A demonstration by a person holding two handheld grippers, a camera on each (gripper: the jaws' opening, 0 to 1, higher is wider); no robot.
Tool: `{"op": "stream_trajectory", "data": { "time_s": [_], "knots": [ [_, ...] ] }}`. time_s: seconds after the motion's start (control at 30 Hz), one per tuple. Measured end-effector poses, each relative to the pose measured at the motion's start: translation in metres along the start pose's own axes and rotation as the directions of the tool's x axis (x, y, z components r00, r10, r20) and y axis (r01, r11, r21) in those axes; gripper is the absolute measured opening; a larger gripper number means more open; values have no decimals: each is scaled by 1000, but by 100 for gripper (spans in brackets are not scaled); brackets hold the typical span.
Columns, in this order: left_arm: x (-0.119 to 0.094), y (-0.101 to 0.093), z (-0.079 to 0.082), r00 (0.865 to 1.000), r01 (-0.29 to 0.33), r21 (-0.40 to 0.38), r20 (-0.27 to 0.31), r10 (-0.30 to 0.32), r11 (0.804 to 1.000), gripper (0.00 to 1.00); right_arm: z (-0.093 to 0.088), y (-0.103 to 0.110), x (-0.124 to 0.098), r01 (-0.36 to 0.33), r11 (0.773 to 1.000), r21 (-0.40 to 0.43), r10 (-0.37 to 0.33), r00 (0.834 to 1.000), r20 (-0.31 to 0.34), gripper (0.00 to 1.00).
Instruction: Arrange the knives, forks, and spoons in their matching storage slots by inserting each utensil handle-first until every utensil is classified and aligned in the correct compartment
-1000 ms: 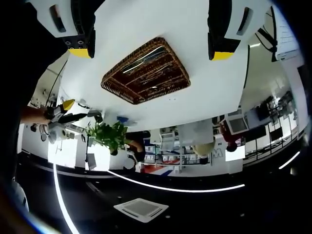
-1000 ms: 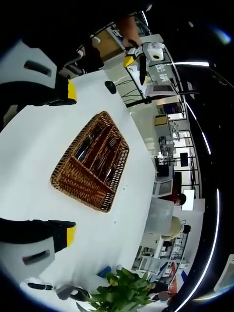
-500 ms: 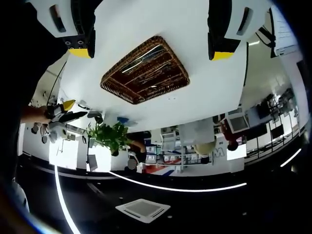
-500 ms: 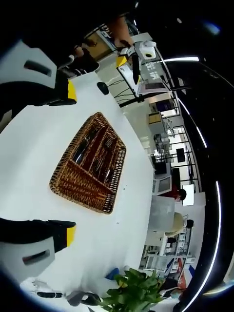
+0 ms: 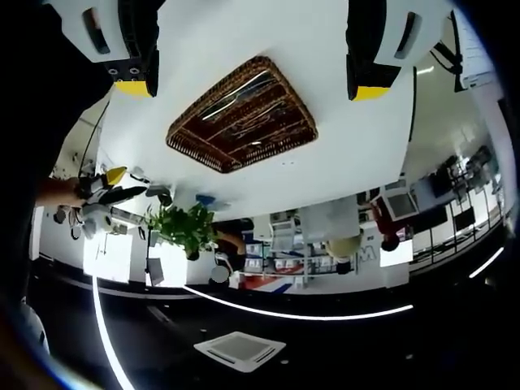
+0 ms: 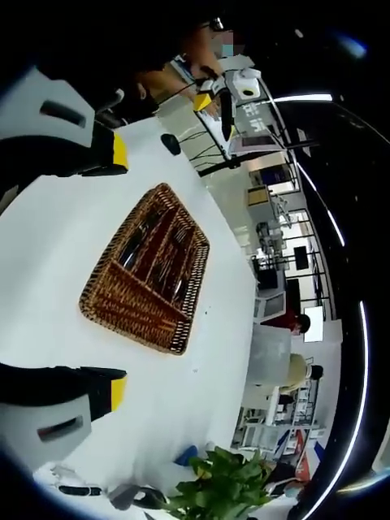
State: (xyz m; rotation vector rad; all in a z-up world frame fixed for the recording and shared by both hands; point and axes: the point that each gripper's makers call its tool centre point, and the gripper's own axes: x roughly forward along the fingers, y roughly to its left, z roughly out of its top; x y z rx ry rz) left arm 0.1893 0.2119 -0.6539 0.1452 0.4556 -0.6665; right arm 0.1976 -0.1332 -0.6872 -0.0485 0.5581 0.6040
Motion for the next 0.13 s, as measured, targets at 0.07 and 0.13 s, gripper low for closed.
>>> {"op": "stream_trajectory", "data": {
  "time_s": [0.07,0.13],
  "knots": [
    [2,-1,3,1000,6,2,5,-6,1000,100,0,-1,0,2,1000,3,-2,1000,-2,99],
    [5,-3,5,1000,14,7,6,-14,1000,100,-1,-1,-1,6,1000,4,-6,1000,-6,99]
  ]
}}
